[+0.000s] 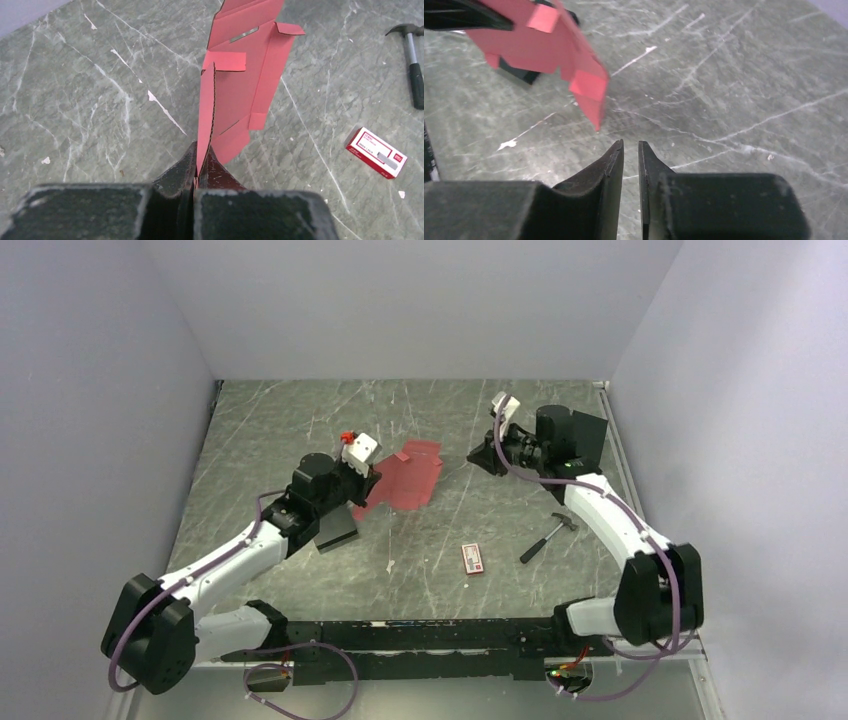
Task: Fold the paper box
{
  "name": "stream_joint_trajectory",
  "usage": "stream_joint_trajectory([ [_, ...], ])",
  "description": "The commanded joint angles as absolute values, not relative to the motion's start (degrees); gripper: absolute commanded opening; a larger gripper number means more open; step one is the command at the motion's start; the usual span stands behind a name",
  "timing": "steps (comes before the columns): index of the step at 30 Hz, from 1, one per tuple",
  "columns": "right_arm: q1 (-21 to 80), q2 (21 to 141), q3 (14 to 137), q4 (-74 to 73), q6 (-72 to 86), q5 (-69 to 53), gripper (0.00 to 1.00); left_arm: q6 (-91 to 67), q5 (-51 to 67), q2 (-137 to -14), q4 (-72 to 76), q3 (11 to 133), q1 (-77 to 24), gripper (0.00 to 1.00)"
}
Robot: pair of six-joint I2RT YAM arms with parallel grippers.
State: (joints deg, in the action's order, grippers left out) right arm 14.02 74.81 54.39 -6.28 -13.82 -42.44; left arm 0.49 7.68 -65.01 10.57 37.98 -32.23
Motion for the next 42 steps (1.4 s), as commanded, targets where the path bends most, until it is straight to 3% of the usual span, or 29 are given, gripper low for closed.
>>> stream_joint_trajectory([
  [1,14.5,81.2,53.3,4.2,-7.5,-38.1,0.16,5.3,8.1,-63.6,10.3,39.6,-32.7,0.00],
  [9,20.5,90.1,56.6,6.7,-3.0,-40.1,0.10,4.7,7.8,-66.1,13.9,38.2,-33.0,0.00],
  [26,22.0,90.4,56.3,5.9,-5.9,-45.0,0.13,7.5,10.8,-72.8,13.0,42.7,-33.8,0.00],
  [37,21.3,93.2,60.2,-1.9,-7.1,-38.6,0.18,11.2,0.2,-80.4,8.9,49.1,-41.7,0.00],
  [40,18.6,93.0,61.7,-5.9,-9.5,-40.4,0.22,11.2,-1.6,-80.6,8.7,49.1,-42.2,0.00],
  [42,16.0,92.0,61.5,-7.1,-11.3,-42.3,0.30,11.4,-1.2,-80.2,9.3,48.5,-42.2,0.00],
])
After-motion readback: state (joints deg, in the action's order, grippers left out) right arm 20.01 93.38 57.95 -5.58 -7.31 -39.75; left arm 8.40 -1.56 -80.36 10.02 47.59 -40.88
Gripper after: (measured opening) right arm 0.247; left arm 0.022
